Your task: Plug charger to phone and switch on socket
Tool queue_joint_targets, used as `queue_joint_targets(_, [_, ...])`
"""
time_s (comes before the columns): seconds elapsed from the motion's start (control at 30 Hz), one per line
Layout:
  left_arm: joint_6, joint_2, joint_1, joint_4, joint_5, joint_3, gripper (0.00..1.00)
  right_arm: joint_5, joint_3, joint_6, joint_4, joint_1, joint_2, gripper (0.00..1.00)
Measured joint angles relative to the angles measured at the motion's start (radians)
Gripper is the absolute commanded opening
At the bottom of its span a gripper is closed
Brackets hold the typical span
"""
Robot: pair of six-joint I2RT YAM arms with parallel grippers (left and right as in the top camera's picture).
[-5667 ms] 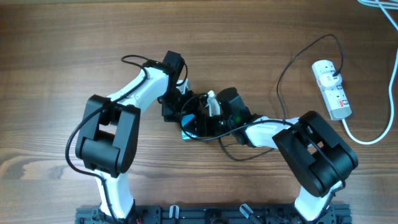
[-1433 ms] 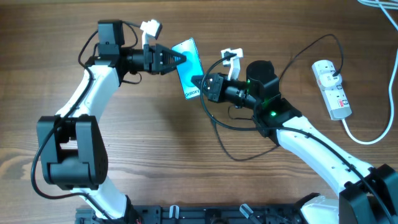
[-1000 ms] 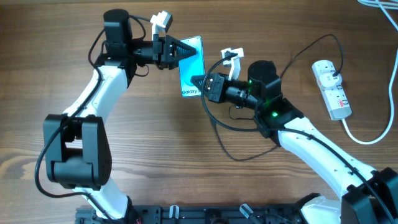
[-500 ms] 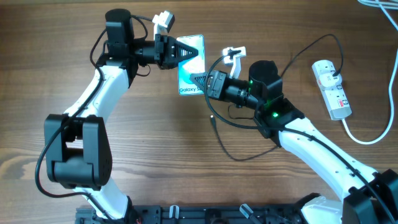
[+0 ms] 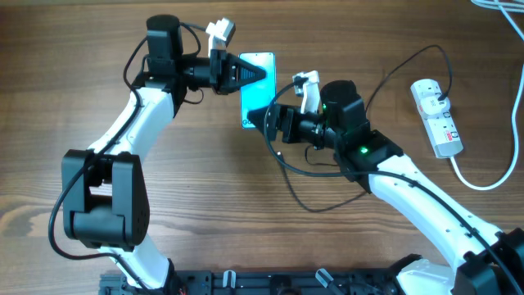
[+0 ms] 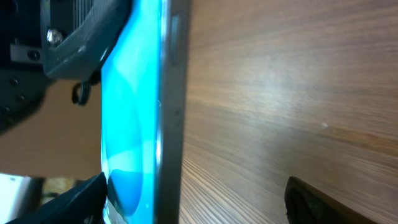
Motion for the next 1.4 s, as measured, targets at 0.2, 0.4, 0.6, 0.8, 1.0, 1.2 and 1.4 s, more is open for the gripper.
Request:
queue_joint_targets(0.2, [0.128,-0.003,-0.003,-0.455,-0.281,-0.036,0.04,0.019,-0.005,-0.158,-0.250,-0.018,-0.031,0.99])
queue_joint_targets(0.4, [0.177,-0.003,-0.033,-0.731,-0.713,-0.052,0.04,0.216,-0.014,-0.226,-0.536,-0.018,-0.033,0.99])
queue_joint_targets(0.6, [0.171,-0.003,-0.083,-0.764,-0.883,-0.052,0.04,0.292,-0.015,-0.240,-0.541,-0.018,-0.033,0.99])
queue_joint_targets(0.8, [0.136,-0.003,-0.100,-0.747,-0.945,-0.052,0.04,0.310,-0.015,-0.240,-0.538,-0.018,-0.033,1.00])
queue_joint_targets(1.0, [0.130,-0.003,-0.149,-0.745,-1.049,-0.066,0.04,0.313,-0.015,-0.240,-0.538,-0.018,-0.033,1.00])
queue_joint_targets(1.2, [0.129,-0.003,-0.195,-0.735,-1.133,-0.089,0.04,0.314,-0.015,-0.240,-0.538,-0.018,-0.033,1.00])
queue_joint_targets(1.4, [0.129,-0.003,-0.196,-0.733,-1.152,-0.089,0.04,0.314,-0.015,-0.240,-0.538,-0.018,-0.033,1.00])
